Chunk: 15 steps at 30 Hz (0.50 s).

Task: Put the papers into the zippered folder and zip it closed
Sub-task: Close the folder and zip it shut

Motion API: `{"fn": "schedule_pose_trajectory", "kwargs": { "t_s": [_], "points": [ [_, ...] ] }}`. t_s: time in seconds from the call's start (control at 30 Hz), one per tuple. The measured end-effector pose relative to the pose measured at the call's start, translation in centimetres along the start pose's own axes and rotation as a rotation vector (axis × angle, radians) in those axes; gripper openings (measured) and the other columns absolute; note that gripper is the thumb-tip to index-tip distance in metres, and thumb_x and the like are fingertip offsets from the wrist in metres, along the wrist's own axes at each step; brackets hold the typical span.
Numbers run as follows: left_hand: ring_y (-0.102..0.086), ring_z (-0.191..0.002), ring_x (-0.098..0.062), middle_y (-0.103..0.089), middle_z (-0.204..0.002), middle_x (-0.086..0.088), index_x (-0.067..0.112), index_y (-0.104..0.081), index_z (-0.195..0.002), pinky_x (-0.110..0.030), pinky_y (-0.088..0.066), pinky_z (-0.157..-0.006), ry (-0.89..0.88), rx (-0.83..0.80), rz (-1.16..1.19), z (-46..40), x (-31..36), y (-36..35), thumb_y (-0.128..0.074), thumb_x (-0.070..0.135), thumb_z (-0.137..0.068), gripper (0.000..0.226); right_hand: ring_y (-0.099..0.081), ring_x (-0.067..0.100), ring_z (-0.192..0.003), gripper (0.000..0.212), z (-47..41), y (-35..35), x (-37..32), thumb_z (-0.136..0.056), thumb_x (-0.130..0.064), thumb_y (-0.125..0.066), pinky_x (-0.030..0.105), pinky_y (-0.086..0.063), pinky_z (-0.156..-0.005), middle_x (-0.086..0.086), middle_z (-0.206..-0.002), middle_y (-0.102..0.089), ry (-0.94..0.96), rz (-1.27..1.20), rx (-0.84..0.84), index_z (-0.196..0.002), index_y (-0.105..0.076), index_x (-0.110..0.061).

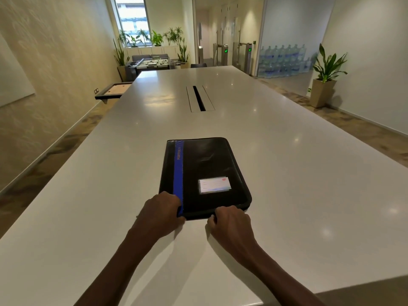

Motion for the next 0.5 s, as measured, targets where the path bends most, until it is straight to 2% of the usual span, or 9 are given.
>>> {"fn": "schedule_pose_trajectory", "kwargs": {
  "t_s": [0.03,0.1,0.2,0.33,0.43,0.5],
  "points": [
    [-0.063,-0.091,-0.011,-0.069,-0.11,0.002,0.025,-0.066,-0.112,-0.022,-0.049,-0.078,-0.026,0.034,0.053,-0.1,1.3,0.0,-0.07,0.044,-0.081,0.037,-0.062,0.019,-0.071,0.029,0.0,0.0,0.1,-0.095,-0.033,-0.046,0.028,-0.044,-0.063,0.002,-0.076,-0.068,0.006,-0.012,-0.005,-0.074,-0.058,-0.017],
    [-0.059,-0.118,-0.015,-0.061,-0.134,0.001,0.026,-0.059,-0.129,-0.03,-0.045,-0.099,-0.081,0.061,0.143,-0.1,3.9,-0.2,-0.067,0.043,-0.084,0.049,-0.065,0.019,-0.078,0.031,-0.2,-0.2,0.1,-0.098,-0.035,-0.045,0.027,-0.044,-0.066,0.003,-0.084,-0.071,0.028,-0.029,-0.014,-0.085,-0.065,-0.015],
    [-0.047,-0.134,-0.015,-0.045,-0.15,0.001,0.028,-0.047,-0.141,-0.033,-0.037,-0.11,-0.106,0.017,0.109,-0.7,5.6,-1.5,-0.055,0.045,-0.094,0.051,-0.066,0.021,-0.087,0.033,-0.2,-0.6,0.0,-0.101,-0.036,-0.042,0.026,-0.04,-0.07,0.004,-0.094,-0.072,0.058,-0.03,-0.042,-0.095,-0.066,-0.014],
    [-0.054,-0.127,-0.015,-0.054,-0.142,-0.001,0.024,-0.055,-0.136,-0.03,-0.042,-0.106,-0.153,0.028,0.099,-0.8,5.3,-1.6,-0.051,0.041,-0.097,0.043,-0.065,0.022,-0.088,0.032,-0.2,-0.5,0.7,-0.101,-0.036,-0.043,0.027,-0.047,-0.077,0.006,-0.098,-0.072,0.031,-0.037,-0.045,-0.1,-0.066,-0.013],
    [-0.063,-0.116,-0.019,-0.064,-0.13,-0.007,0.016,-0.063,-0.128,-0.032,-0.049,-0.1,-0.202,0.062,0.114,-0.5,5.6,-1.3,-0.054,0.035,-0.097,0.037,-0.063,0.022,-0.079,0.029,-0.2,0.1,1.6,-0.1,-0.033,-0.045,0.026,-0.042,-0.069,0.006,-0.09,-0.071,-0.004,-0.036,-0.02,-0.093,-0.066,-0.014],
    [-0.068,-0.108,-0.02,-0.069,-0.121,-0.009,0.013,-0.067,-0.123,-0.032,-0.052,-0.097,-0.219,0.08,0.119,-0.5,5.8,-1.0,-0.056,0.032,-0.096,0.034,-0.054,0.017,-0.067,0.026,-0.2,0.8,2.9,-0.097,-0.032,-0.047,0.023,-0.039,-0.062,0.002,-0.075,-0.064,-0.037,-0.028,-0.006,-0.078,-0.058,-0.019]
  ]
}}
Point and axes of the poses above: each hand's wrist, its own z-axis away from the middle knuckle, its own y-axis out of the back of the hand, x = y × z, the point moved 8 cm from there along -z, towards the middle knuckle
